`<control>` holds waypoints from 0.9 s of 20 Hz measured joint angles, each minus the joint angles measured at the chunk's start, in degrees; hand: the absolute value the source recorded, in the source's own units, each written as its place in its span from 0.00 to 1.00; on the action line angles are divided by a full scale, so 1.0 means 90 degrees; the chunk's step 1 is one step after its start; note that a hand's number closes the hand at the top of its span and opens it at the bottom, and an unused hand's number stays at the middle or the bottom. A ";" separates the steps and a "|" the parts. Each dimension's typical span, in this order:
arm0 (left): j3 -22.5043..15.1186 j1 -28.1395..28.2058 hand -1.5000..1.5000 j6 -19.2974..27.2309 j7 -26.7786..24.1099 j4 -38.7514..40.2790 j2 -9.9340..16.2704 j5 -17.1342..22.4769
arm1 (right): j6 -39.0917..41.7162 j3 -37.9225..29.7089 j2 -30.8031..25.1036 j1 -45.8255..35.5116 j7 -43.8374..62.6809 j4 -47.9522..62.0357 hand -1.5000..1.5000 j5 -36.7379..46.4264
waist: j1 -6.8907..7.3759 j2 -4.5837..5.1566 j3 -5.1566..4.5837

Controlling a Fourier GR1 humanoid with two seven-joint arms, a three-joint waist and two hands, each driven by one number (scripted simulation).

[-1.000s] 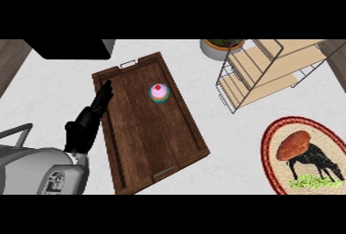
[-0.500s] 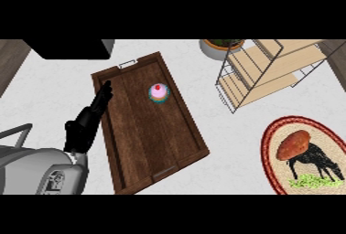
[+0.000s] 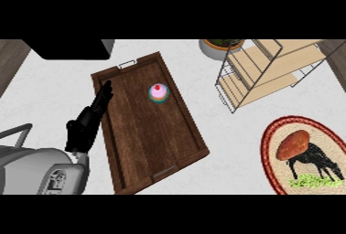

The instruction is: Pick the croissant from the placemat and place it in the tiered shelf

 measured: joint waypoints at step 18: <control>-0.0070 0.0223 0.50 0.0073 0.0056 -0.0265 -0.0061 -0.0051 | 0.2279 -0.2028 -0.3282 0.1183 0.0903 0.1496 0.00 -0.1545 | -0.0066 0.0007 0.0007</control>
